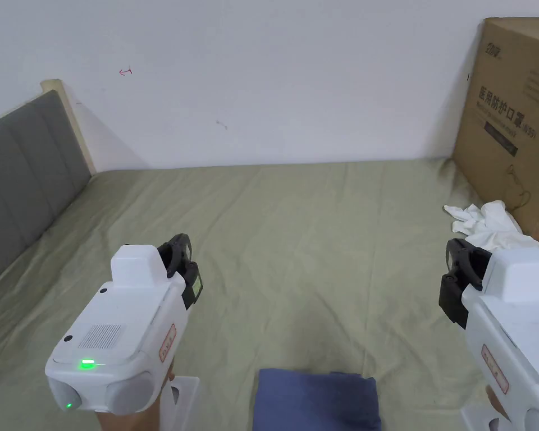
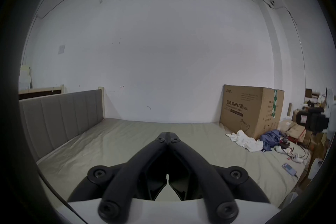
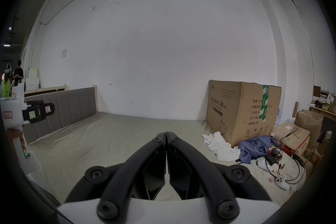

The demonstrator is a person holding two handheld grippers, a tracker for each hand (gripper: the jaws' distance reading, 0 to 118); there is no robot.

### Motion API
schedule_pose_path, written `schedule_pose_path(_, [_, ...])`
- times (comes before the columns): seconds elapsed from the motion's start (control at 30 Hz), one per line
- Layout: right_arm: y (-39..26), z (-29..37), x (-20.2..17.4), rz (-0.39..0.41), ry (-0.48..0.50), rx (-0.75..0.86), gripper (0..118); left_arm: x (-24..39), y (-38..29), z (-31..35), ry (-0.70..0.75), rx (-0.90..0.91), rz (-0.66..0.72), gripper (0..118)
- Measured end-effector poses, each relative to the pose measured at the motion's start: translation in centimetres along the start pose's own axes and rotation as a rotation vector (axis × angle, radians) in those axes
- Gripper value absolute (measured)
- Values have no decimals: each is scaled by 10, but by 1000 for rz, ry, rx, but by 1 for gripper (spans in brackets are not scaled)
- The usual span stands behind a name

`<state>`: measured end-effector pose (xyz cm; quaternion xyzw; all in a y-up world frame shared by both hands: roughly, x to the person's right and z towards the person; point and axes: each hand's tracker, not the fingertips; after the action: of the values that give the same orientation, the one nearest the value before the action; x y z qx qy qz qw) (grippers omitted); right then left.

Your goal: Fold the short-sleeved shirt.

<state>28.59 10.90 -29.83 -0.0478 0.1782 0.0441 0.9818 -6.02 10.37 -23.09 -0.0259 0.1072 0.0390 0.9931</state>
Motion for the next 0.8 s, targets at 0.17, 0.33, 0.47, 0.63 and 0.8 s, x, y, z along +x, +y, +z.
schedule_pose_path(0.17, [-9,-5,-5,0,2,-6,0,-4,-1,3,16,1,-3,0])
schedule_pose_path(0.33, [-46,-24,-19,-16,22,-93,0,-7,-3,4,26,-3,-1,0])
schedule_pose_path(0.47, [-97,-41,-37,-26,60,-193,0,-11,-5,6,33,-9,1,0])
schedule_pose_path(0.63, [-162,-60,-67,-22,101,-312,0,-19,-10,2,45,-24,2,0])
schedule_pose_path(0.8, [-215,-74,-92,10,124,-438,0,-26,-17,-1,38,-65,15,0])
